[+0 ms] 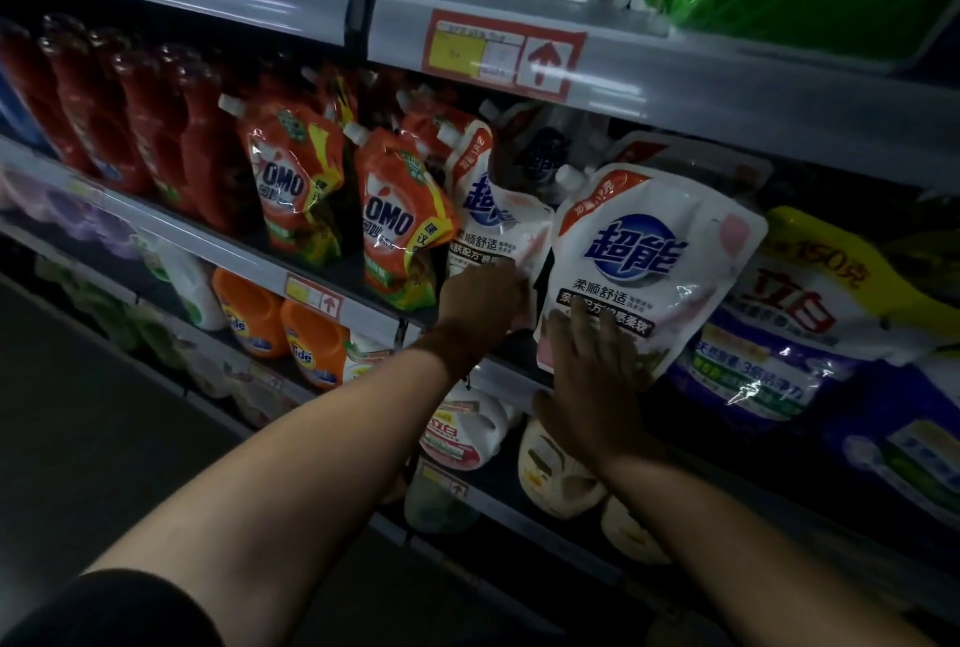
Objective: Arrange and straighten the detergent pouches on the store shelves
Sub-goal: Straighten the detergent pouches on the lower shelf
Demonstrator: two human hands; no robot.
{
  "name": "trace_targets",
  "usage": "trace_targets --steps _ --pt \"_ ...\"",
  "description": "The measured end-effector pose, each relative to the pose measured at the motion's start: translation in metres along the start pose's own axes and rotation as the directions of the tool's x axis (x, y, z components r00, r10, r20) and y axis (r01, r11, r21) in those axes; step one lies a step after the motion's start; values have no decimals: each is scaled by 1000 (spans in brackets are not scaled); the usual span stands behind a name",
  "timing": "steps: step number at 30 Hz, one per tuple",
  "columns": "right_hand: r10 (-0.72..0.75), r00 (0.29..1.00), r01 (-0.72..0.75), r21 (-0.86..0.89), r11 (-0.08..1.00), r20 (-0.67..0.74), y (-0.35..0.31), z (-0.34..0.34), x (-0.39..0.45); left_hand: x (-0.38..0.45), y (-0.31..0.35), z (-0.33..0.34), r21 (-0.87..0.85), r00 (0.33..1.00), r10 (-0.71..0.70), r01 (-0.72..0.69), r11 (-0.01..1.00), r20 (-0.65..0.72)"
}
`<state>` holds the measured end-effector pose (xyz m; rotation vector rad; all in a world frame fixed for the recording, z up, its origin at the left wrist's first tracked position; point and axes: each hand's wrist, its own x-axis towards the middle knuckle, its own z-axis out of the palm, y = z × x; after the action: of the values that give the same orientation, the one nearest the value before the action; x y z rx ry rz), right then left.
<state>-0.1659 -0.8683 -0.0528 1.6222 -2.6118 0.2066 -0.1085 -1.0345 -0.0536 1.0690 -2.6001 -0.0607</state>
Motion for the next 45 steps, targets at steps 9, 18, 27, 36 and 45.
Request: trace_targets --steps 9,18,27,36,45 --pt "19 995 -12 73 997 -97 7 14 -2 -29 1 -1 -188 998 -16 4 982 -66" --pt "217 961 -10 770 638 -168 -44 -77 56 -31 -11 4 -288 990 -25 -16 957 -139" --pt "513 857 -81 995 60 39 -39 -105 103 -40 -25 9 -356 998 12 -31 934 -58" --pt "412 910 -38 983 178 -39 -45 -100 81 -52 -29 -7 -236 986 103 -132 963 -131" --pt "393 910 -267 537 800 -133 -4 -46 26 -51 -19 -22 -61 974 225 -224 973 17"
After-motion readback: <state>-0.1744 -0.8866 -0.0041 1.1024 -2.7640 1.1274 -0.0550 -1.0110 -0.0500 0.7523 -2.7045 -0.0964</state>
